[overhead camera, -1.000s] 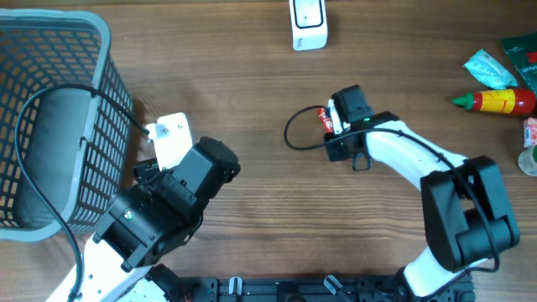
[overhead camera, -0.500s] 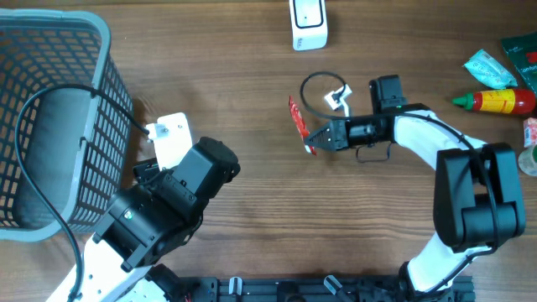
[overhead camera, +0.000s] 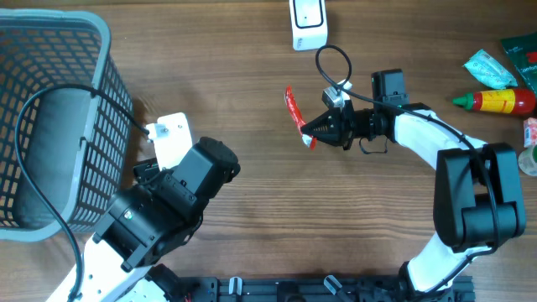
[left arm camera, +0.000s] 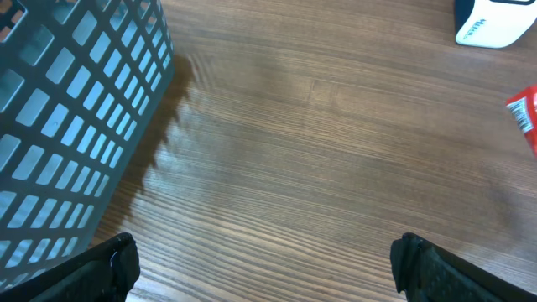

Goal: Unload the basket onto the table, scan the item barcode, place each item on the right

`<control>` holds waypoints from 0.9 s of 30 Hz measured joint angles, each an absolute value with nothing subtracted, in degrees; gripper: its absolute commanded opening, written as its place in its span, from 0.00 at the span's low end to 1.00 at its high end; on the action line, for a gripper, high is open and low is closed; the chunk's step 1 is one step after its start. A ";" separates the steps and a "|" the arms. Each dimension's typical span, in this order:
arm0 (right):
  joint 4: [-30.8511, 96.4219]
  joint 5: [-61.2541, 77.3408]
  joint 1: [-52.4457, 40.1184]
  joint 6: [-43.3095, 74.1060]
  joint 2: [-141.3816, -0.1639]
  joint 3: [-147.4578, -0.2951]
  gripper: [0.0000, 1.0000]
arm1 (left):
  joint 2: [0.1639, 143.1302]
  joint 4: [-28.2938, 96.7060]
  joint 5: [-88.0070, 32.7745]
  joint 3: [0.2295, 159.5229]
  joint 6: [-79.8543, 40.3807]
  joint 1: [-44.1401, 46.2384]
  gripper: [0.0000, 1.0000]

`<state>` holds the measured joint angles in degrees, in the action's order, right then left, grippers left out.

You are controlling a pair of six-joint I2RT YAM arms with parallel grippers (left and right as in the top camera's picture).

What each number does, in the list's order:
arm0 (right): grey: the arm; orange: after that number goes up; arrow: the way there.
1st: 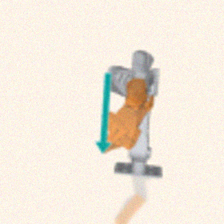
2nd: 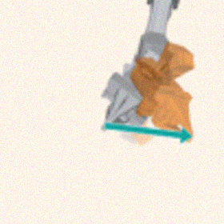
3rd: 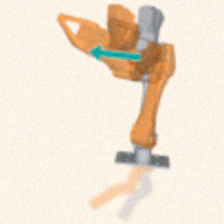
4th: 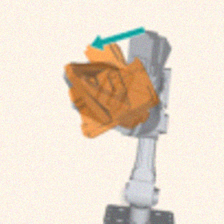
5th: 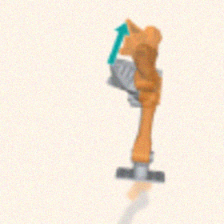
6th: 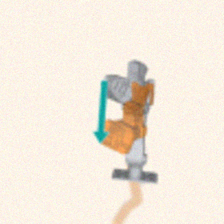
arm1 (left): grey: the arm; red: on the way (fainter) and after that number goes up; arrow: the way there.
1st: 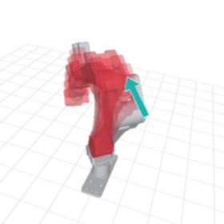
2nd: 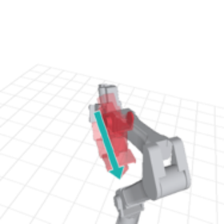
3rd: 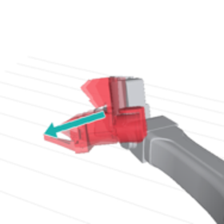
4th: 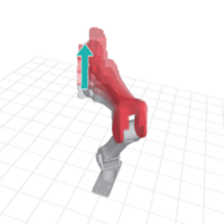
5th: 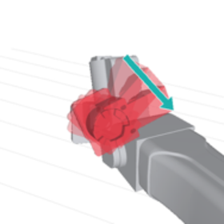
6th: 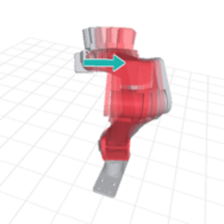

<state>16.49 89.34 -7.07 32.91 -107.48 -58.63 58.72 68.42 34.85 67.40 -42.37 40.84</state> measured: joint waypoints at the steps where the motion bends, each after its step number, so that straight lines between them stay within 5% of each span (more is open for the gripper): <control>1: 16.34 89.34 -7.07 34.63 -107.48 -58.63 0.04 | 58.72 68.40 34.85 67.40 -42.37 40.84 1.00; 9: 6.07 89.32 -7.07 50.87 -107.59 -58.65 0.04 | 58.72 68.47 34.85 67.40 -42.37 40.84 1.00; 22: -5.63 88.73 -7.07 27.00 -107.59 -58.76 0.06 | 58.72 68.42 34.85 67.40 -42.37 40.84 1.00; 27: 7.09 68.88 -7.20 18.31 -107.61 -57.12 0.04 | 58.72 68.42 34.85 67.40 -42.37 40.84 1.00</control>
<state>7.09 68.88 -7.20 18.31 -107.61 -57.12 58.72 68.42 34.85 67.40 -42.37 40.84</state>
